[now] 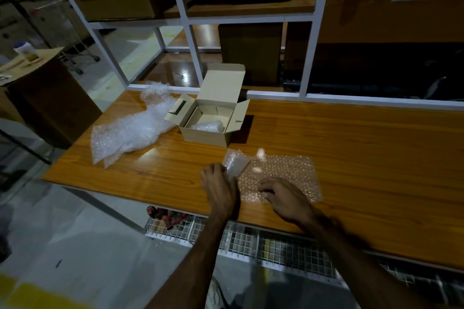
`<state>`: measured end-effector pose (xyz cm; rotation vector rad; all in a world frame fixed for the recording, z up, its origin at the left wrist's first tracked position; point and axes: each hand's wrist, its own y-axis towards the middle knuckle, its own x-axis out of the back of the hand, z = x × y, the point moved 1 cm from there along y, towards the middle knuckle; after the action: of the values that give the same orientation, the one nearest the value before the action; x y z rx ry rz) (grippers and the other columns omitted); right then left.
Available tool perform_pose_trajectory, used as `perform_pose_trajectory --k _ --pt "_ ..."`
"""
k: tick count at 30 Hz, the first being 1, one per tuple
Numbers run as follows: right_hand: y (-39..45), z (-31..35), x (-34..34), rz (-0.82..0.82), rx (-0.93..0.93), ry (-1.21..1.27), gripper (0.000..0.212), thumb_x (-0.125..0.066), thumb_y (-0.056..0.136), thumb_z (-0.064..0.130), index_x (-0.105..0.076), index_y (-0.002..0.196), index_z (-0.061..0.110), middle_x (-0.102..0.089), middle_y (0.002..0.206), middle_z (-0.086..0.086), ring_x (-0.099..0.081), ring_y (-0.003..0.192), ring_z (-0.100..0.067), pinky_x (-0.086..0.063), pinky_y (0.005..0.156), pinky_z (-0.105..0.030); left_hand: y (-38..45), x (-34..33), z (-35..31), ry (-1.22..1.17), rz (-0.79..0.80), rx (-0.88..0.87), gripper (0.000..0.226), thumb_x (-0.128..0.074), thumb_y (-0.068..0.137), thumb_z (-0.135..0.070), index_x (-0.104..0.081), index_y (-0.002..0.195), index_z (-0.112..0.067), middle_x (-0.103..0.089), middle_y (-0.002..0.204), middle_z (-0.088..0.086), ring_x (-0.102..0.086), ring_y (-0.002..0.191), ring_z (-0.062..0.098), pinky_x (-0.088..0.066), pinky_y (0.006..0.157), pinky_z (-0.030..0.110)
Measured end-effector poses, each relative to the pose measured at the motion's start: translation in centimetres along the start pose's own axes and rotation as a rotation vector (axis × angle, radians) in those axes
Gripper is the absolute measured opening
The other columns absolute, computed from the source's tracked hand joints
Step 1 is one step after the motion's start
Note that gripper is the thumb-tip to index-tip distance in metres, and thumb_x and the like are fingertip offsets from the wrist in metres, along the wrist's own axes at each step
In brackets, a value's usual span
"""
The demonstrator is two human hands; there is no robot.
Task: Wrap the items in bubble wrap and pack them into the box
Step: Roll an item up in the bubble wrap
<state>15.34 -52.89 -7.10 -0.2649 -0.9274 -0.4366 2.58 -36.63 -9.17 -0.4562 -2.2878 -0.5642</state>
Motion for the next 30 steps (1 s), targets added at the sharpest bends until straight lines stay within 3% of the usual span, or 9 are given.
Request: perform_pose_trajectory --k 3,6,10,12,15,17,19,24,30 --pt "-0.4 -0.6 0.0 -0.005 -0.023 0.024 0.025 -0.057 0.105 0.022 -0.071 0.125 0.028 -0.06 0.145 0.012 -0.051 0.136 -0.008 -0.036 0.115 -0.028 -1.1 0.3 -0.7 -0.036 -0.015 -0.152 0.018 -0.059 0.101 -0.027 -0.068 0.104 -0.011 -0.062 0.114 0.011 -0.051 0.106 0.025 -0.044 0.086 0.042" --pt "-0.8 -1.4 0.1 -0.008 -0.049 0.051 0.024 -0.058 0.104 0.019 -0.071 0.121 0.029 -0.062 0.142 0.011 -0.054 0.131 -0.006 -0.044 0.114 -0.035 -0.9 0.3 -0.3 -0.095 0.059 -0.206 0.013 -0.06 0.099 -0.013 -0.073 0.098 -0.012 -0.066 0.113 0.01 -0.05 0.106 0.021 -0.046 0.083 0.041" --pt "-1.4 -2.0 0.3 -0.053 -0.056 0.044 0.03 -0.054 0.103 0.008 -0.071 0.124 0.022 -0.065 0.137 0.006 -0.058 0.122 -0.007 -0.048 0.108 -0.034 0.5 0.9 -0.2 -0.234 0.145 -0.081 0.011 -0.069 0.09 -0.018 -0.066 0.1 -0.022 -0.068 0.104 -0.002 -0.064 0.098 0.02 -0.06 0.079 0.044" --pt "-1.6 -2.0 0.6 -0.069 -0.064 0.047 0.029 -0.054 0.104 0.008 -0.071 0.124 0.019 -0.067 0.133 0.005 -0.059 0.119 -0.009 -0.048 0.106 -0.031 1.0 1.0 -0.5 -0.265 0.2 0.023 0.035 -0.08 0.084 -0.019 -0.062 0.114 -0.021 -0.067 0.107 -0.004 -0.067 0.095 0.017 -0.061 0.07 0.034" --pt "-1.9 -2.2 0.9 -0.096 -0.078 0.052 0.028 -0.054 0.104 0.011 -0.072 0.125 0.017 -0.068 0.133 0.003 -0.06 0.122 -0.012 -0.047 0.105 -0.03 1.8 0.4 0.1 -0.184 0.276 0.081 0.063 -0.086 0.075 -0.047 -0.067 0.125 -0.014 -0.069 0.114 0.0 -0.068 0.097 0.016 -0.06 0.067 0.026" --pt "-2.1 -2.4 1.0 -0.111 -0.087 0.05 0.028 -0.055 0.104 0.012 -0.072 0.125 0.018 -0.068 0.133 0.003 -0.06 0.122 -0.011 -0.046 0.105 -0.029 1.8 0.5 -0.1 -0.212 0.332 0.147 0.045 -0.087 0.08 -0.038 -0.073 0.11 -0.007 -0.072 0.097 0.002 -0.07 0.081 0.007 -0.05 0.052 0.013" --pt "-2.2 -2.8 1.1 -0.122 -0.101 0.047 0.028 -0.055 0.104 0.011 -0.072 0.126 0.018 -0.068 0.134 0.004 -0.06 0.12 -0.01 -0.046 0.104 -0.026 1.5 0.5 -0.6 -0.244 0.355 0.203 0.028 -0.087 0.084 -0.022 -0.072 0.101 -0.005 -0.073 0.089 0.003 -0.067 0.067 0.0 -0.045 0.044 0.011" --pt "-2.3 -3.0 0.9 -0.14 -0.125 0.028 0.028 -0.057 0.103 0.012 -0.072 0.125 0.019 -0.069 0.13 0.005 -0.061 0.116 -0.009 -0.047 0.099 -0.025 -0.4 0.1 -2.2 -0.101 0.217 0.006 0.04 -0.078 0.08 -0.05 -0.048 0.093 -0.026 -0.058 0.092 -0.001 -0.056 0.08 0.016 -0.051 0.058 0.032" --pt "-2.5 -3.0 0.5 -0.152 -0.141 0.039 0.028 -0.056 0.103 0.012 -0.072 0.123 0.024 -0.069 0.129 0.008 -0.059 0.114 -0.004 -0.045 0.097 -0.022 -2.6 -0.8 -2.8 0.119 0.158 -0.268 0.038 -0.079 0.091 -0.04 -0.064 0.112 -0.012 -0.058 0.115 0.006 -0.047 0.103 0.021 -0.047 0.083 0.037"
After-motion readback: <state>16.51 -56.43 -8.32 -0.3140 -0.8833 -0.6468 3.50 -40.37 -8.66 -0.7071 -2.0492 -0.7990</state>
